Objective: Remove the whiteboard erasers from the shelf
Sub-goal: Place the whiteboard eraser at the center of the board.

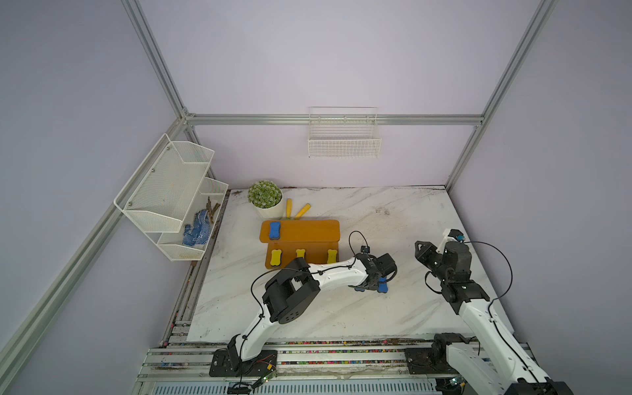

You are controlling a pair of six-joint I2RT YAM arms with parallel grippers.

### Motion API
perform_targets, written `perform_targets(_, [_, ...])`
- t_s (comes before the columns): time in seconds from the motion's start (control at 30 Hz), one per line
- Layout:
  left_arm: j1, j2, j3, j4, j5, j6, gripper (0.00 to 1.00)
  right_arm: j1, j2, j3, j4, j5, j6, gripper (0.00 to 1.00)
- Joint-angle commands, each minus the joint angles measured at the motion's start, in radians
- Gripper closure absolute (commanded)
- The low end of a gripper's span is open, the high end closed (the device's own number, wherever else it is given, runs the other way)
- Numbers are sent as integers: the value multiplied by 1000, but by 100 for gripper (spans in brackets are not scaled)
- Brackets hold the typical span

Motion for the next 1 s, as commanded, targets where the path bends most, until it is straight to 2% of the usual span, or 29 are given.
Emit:
perform_targets(0.0, [-7,-97,64,-41,-14,27,45,-4,11,-29,52,-54,-14,70])
perform_targets(0.23, [1,-232,105,-128,-100,85,45,23,41,-41,87,-56,-23,72])
perform_targets(0.37, [45,-317,148,-209,-145,170,46,98,68,-24,85,-4,-47,72])
perform_targets(0.57, [209,-467,176,-366,-155,295,46,187,104,-16,122,2,-92,72])
perform_targets(0.7, [363,-570,127,-387,-137,404,45,209,131,-16,165,-30,-109,71])
perform_targets(0.97, [649,-644,8,-362,-50,603,44,226,157,-10,201,-46,-121,71])
